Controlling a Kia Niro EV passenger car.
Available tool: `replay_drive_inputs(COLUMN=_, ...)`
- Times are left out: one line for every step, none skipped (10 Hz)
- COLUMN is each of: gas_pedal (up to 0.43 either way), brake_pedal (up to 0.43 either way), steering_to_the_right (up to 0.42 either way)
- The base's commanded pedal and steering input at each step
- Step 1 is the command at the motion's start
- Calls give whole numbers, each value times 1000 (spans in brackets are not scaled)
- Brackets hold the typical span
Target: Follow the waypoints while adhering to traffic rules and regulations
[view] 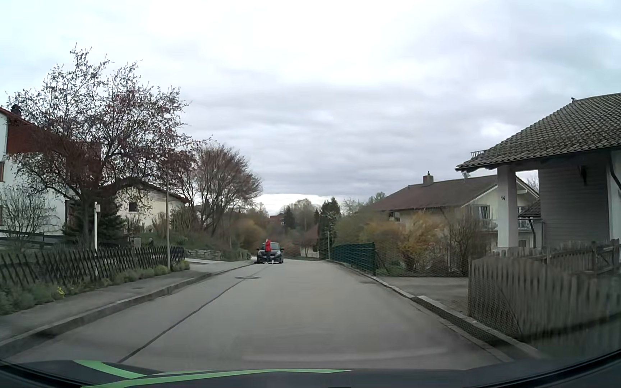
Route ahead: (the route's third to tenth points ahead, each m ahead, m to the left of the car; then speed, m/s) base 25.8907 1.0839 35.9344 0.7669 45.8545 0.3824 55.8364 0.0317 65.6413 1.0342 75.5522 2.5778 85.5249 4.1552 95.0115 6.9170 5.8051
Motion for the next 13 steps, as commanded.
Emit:
replay_drive_inputs(gas_pedal=0, brake_pedal=0, steering_to_the_right=0)
replay_drive_inputs(gas_pedal=0, brake_pedal=0, steering_to_the_right=1)
replay_drive_inputs(gas_pedal=0, brake_pedal=0, steering_to_the_right=1)
replay_drive_inputs(gas_pedal=0, brake_pedal=0, steering_to_the_right=2)
replay_drive_inputs(gas_pedal=0, brake_pedal=0, steering_to_the_right=2)
replay_drive_inputs(gas_pedal=0, brake_pedal=0, steering_to_the_right=2)
replay_drive_inputs(gas_pedal=0, brake_pedal=0, steering_to_the_right=2)
replay_drive_inputs(gas_pedal=0, brake_pedal=0, steering_to_the_right=2)
replay_drive_inputs(gas_pedal=8, brake_pedal=0, steering_to_the_right=2)
replay_drive_inputs(gas_pedal=20, brake_pedal=0, steering_to_the_right=2)
replay_drive_inputs(gas_pedal=20, brake_pedal=0, steering_to_the_right=1)
replay_drive_inputs(gas_pedal=20, brake_pedal=0, steering_to_the_right=1)
replay_drive_inputs(gas_pedal=28, brake_pedal=0, steering_to_the_right=1)
